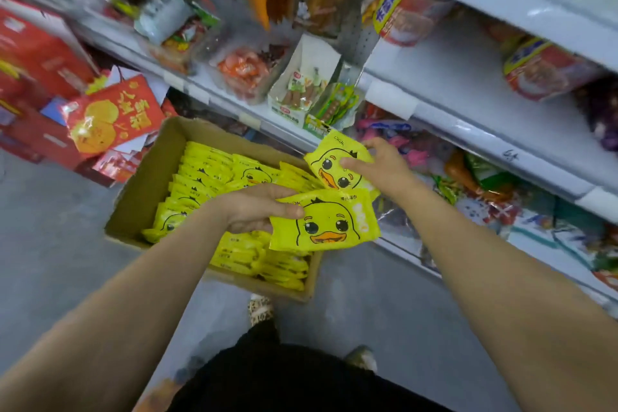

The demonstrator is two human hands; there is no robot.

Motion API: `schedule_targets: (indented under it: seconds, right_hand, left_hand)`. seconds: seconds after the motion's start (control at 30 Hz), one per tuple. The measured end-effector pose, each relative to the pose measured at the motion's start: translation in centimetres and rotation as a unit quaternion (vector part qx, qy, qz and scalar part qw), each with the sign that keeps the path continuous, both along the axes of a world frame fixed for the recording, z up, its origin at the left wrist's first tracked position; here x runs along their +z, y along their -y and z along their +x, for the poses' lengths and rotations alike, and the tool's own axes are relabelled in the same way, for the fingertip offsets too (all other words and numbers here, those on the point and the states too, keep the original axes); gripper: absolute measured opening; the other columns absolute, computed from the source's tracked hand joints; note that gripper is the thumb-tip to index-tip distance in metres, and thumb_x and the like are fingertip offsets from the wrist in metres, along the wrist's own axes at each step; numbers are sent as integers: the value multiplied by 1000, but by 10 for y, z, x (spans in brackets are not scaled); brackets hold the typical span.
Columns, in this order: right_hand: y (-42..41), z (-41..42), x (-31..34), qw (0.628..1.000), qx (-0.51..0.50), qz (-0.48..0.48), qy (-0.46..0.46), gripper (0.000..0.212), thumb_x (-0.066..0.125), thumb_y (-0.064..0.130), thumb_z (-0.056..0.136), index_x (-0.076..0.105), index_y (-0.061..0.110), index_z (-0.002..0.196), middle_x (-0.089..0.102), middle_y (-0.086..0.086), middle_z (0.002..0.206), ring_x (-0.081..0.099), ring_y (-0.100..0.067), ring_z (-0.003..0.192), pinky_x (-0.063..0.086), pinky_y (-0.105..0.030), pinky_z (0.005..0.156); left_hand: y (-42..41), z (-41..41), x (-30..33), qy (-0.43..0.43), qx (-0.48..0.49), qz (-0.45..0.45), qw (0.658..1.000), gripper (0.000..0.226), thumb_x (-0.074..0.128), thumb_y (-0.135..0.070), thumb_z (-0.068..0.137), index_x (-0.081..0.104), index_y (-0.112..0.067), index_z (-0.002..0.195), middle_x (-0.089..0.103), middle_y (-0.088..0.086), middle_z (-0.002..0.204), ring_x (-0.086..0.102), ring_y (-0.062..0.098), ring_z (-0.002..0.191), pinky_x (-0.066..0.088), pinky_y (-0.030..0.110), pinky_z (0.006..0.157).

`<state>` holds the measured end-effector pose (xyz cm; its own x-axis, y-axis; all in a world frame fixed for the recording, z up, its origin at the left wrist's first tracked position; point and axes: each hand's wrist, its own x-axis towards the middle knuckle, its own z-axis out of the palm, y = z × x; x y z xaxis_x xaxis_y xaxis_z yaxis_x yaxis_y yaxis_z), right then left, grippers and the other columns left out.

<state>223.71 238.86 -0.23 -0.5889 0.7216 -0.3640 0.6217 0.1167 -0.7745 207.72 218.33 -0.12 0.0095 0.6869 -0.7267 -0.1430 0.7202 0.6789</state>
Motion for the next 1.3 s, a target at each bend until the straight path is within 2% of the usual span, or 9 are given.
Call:
schedule_targets:
  seconds: [0.07,0.17,0.23,0.4,0.57,0.8,1.07,1.17,1.3]
  right_hand:
    - [-6,25,27,999,-7,-12,-44,60,91,40,62,59,19,109,71,4,103,70,-12,91,58,-39,84]
    - [-19,70,78,995,-4,4,-99,55,89,17,68,58,13,114,70,4,98,66,9,73,55,-16,67]
    - [-31,105,115,990,3,37,-136,57,87,11,70,57,11,118,68,5,100,62,14,70,48,-8,63]
    - [-74,207,192,970,-47,116,-210,46,88,12,69,61,20,107,73,3,98,70,-8,86,57,-27,79]
    - [-122,301,246,939,-131,155,-276,44,85,14,72,67,12,112,76,-3,99,74,-19,87,60,-33,72]
    - [-184,389,296,902,-221,177,-327,34,83,11,75,68,17,105,76,6,91,74,-14,83,59,-31,72]
    - [-253,432,329,881,-255,233,-323,38,81,11,77,66,13,112,75,1,99,74,-16,85,60,-31,71]
    - [-284,434,336,874,-271,255,-312,39,82,13,77,67,11,112,75,1,97,74,-14,83,60,-29,69]
    - [-325,427,340,869,-280,280,-297,36,83,15,76,69,14,109,75,5,93,73,-9,77,58,-24,62]
  left_hand:
    - [-16,21,31,6,-37,37,999,21,62,-15,91,60,-31,103,72,-22,91,66,-3,85,51,21,67]
    - [-42,60,64,2,-96,97,991,39,71,-16,84,61,-21,121,70,1,116,67,25,104,55,40,82]
    - [-62,93,86,-12,-115,121,986,51,74,-17,77,58,-21,125,68,6,120,66,30,105,51,49,85]
    - [-119,178,139,-75,-105,211,969,44,69,4,80,57,-16,117,70,0,112,67,19,99,57,36,80]
    - [-178,246,189,-160,-125,278,939,38,69,4,80,60,-18,109,73,-3,89,69,12,74,56,24,61]
    - [-268,299,264,-284,-184,310,889,36,79,-11,77,62,-14,108,69,10,107,70,28,94,56,48,83]
    - [-402,323,308,-344,-226,350,841,56,79,-18,77,54,-21,128,53,-3,130,62,22,106,56,41,83]
    - [-454,321,310,-424,-249,359,793,73,80,-26,77,44,-18,140,43,2,143,49,19,119,47,27,82]
    - [-513,303,309,-526,-309,339,716,73,79,-35,76,43,-19,138,47,3,139,47,23,122,36,24,85]
